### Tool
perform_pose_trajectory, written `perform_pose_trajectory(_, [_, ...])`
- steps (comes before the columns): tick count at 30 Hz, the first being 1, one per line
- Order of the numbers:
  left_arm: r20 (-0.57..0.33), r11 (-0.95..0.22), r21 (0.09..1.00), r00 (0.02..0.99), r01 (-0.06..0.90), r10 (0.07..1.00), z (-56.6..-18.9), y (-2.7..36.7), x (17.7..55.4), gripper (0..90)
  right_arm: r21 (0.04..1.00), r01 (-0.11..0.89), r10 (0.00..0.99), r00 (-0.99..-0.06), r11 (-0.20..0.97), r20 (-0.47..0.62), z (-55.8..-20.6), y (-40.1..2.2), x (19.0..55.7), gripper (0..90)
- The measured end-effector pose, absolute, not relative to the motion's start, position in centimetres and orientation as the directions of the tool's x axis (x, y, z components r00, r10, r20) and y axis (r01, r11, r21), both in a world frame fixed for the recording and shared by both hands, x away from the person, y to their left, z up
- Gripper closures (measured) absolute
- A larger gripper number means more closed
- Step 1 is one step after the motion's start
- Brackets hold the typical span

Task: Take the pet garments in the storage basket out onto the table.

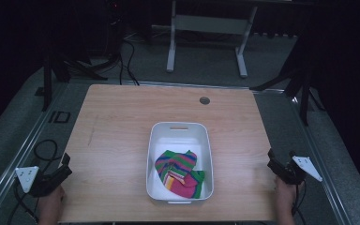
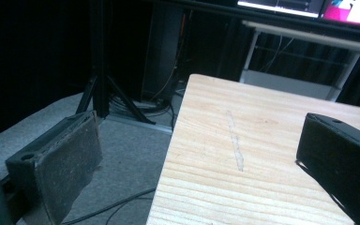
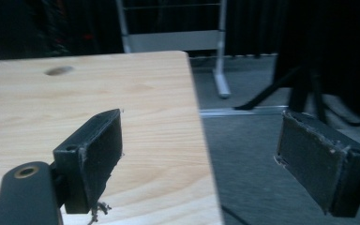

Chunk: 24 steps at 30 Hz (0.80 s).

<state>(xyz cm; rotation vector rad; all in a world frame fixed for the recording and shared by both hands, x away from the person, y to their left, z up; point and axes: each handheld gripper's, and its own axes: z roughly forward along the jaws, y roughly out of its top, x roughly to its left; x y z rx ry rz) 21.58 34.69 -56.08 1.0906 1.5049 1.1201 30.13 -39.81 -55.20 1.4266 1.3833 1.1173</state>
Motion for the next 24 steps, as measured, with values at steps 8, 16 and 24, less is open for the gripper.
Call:
perform_pose_trajectory(8, [-0.157, 0.177, 0.975, -0.147, 0.132, 0.977, -56.2, 34.6, 21.6, 0.9, 0.934, 0.356, 0.99, -0.128, -0.004, 0.053, -55.1, -40.1, 31.0, 14.2])
perform_pose_trajectory(16, [-0.158, 0.177, 0.976, -0.149, 0.123, 0.976, -56.2, 34.6, 21.5, 0.9, 0.929, 0.366, 0.985, -0.128, -0.058, 0.112, -55.1, -40.9, 30.7, 14.1])
perform_pose_trajectory(24, [-0.144, 0.164, 0.977, -0.144, 0.133, 0.979, -56.2, 34.4, 21.6, 0.9, 0.903, 0.428, 0.962, -0.256, 0.028, 0.092, -55.1, -41.2, 31.5, 14.2])
